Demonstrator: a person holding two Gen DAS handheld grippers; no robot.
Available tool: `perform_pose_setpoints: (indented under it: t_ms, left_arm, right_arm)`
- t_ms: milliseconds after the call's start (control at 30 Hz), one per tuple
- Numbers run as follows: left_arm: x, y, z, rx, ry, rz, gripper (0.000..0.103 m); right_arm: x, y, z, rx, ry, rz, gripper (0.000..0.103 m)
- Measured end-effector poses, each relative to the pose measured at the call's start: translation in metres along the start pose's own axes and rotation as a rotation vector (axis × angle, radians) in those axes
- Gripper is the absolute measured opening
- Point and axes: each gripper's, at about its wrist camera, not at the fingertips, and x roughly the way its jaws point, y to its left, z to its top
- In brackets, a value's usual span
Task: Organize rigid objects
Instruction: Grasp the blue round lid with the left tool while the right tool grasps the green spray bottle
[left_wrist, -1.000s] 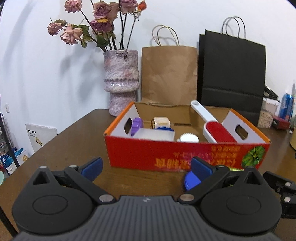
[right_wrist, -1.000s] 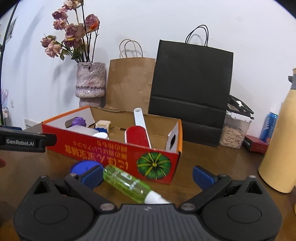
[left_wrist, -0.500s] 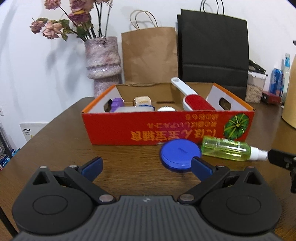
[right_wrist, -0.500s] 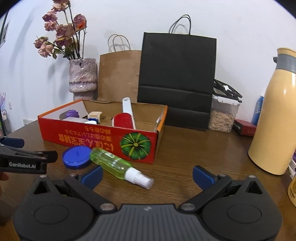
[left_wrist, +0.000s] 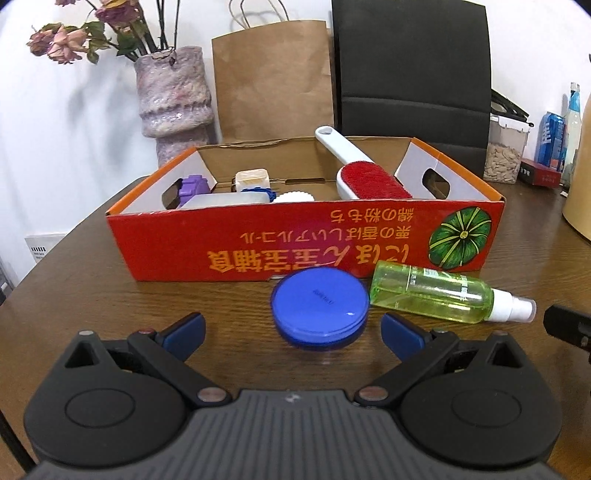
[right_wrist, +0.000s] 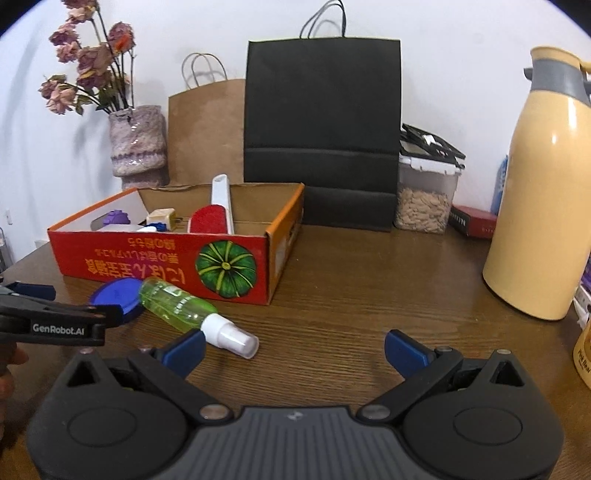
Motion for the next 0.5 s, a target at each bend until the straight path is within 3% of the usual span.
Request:
perform_pose_setpoints:
  t_ms: [500]
  left_arm:
    - [0.022, -0.004, 0.011, -0.005, 0.033, -0.023, 0.101]
  right_arm:
    - [0.006, -0.001, 0.002, 0.034, -0.011, -0.028, 0.103]
